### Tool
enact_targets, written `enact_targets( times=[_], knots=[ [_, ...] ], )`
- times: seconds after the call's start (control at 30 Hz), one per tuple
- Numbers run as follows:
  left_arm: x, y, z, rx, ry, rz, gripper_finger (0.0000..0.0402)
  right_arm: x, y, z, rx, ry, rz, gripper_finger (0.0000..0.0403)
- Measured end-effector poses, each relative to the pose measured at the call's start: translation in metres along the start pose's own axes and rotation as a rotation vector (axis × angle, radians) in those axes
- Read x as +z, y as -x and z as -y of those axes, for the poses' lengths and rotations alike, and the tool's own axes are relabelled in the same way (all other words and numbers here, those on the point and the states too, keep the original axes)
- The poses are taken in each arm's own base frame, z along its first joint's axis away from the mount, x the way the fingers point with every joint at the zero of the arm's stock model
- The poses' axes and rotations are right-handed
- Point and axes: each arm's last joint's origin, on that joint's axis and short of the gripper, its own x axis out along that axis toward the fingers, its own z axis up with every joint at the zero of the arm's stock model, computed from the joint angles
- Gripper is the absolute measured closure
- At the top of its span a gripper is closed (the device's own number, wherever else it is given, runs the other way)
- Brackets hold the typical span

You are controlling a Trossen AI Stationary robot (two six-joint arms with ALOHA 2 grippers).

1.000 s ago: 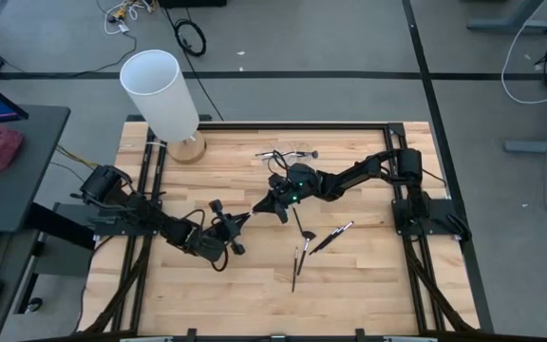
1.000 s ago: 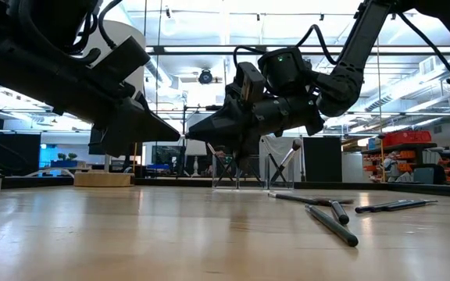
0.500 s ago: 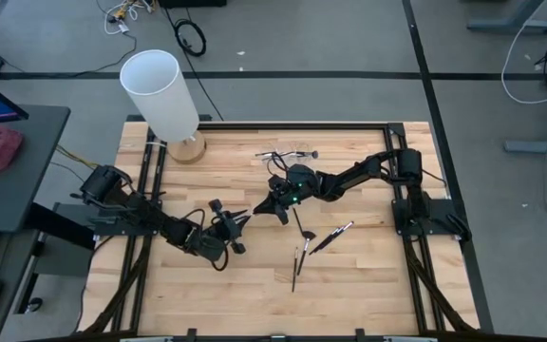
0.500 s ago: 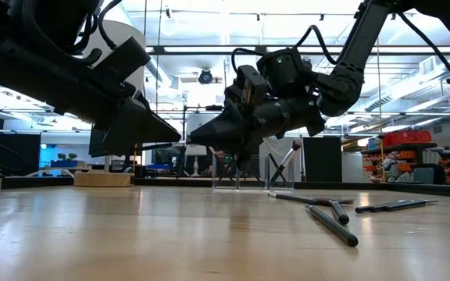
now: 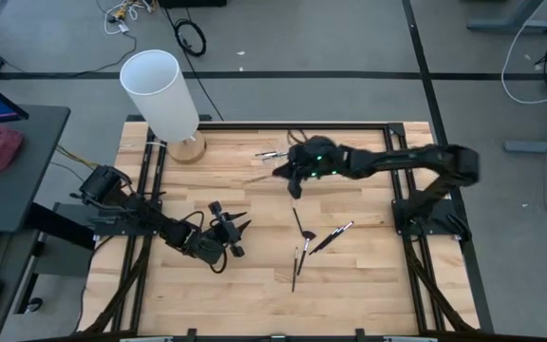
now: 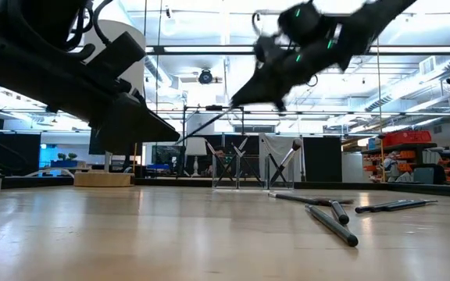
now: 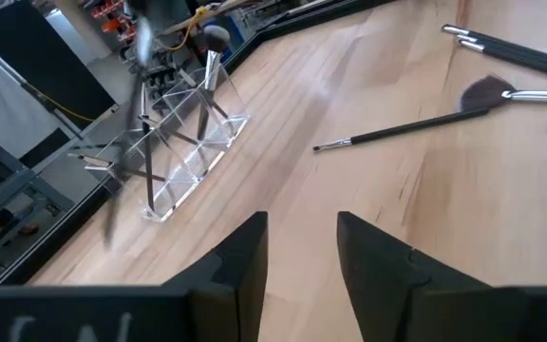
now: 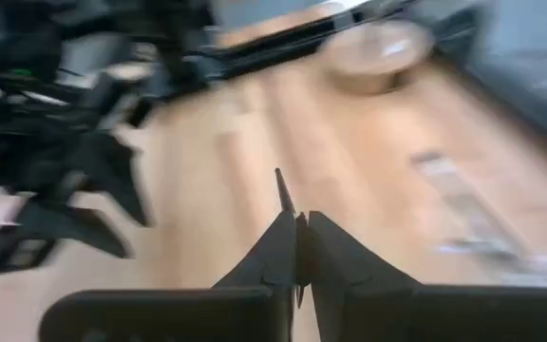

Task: Pick & Place Makeup Supplies
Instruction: Put the makeup brush into the transparent organizer

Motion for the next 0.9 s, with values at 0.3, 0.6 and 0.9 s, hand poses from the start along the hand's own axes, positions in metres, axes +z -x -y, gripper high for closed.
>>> enact_targets(
  times=[0.3,0.6,0.9],
  knots=[
    [0.0,-0.001,0.0,0.003,0.001,-0.001,0.0275,0.065,0.075,-0.001,-0.546,0.175,-0.187,0.0385],
    [0.0,-0.001,-0.001,0.001,0.005,0.0,0.0275,0.064,0.073,0.015,-0.514,0.145,-0.32,0.0385],
    [0.001,-0.002,-0.001,0.003,0.016,0.004,0.0275,0.043,0.038,0.033,-0.46,0.144,-0.446,0.0385]
  ],
)
